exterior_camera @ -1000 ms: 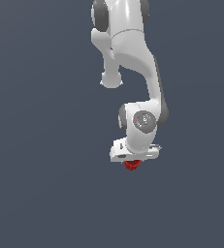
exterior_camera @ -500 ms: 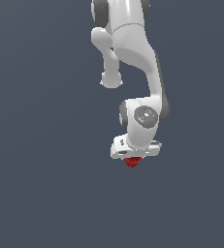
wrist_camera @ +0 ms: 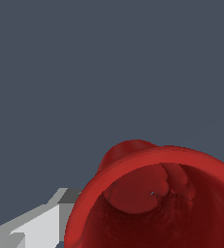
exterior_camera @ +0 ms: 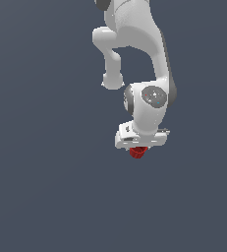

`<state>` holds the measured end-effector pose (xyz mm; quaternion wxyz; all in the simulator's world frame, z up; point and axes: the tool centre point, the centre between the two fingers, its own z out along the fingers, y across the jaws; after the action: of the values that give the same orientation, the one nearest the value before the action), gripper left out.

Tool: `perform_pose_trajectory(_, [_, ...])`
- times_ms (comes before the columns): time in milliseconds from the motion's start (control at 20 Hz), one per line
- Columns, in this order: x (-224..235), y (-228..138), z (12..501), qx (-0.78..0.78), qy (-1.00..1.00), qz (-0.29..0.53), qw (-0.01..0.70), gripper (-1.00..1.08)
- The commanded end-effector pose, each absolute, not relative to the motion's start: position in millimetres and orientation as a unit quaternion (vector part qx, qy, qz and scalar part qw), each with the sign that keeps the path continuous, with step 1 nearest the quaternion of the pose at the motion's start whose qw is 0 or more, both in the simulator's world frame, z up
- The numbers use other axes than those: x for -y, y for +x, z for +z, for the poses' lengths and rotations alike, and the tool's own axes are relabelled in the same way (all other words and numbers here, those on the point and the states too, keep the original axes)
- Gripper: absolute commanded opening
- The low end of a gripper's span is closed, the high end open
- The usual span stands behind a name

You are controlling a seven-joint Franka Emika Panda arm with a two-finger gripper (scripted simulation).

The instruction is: Pick up the object and move it to a goal position.

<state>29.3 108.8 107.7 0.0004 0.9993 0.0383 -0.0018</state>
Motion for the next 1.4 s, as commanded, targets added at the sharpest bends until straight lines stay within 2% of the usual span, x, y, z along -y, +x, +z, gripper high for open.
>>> perform_pose_trajectory(0, [-113,18,127,-0.039,0.999,0.000,0.000,-1.00])
perform_pose_trajectory(900, [-149,-79,276,-0.039,0.999,0.000,0.001,-1.00])
perform_pose_trajectory(1350, [-163,-110,329,-0.039,0.999,0.000,0.001,-1.00])
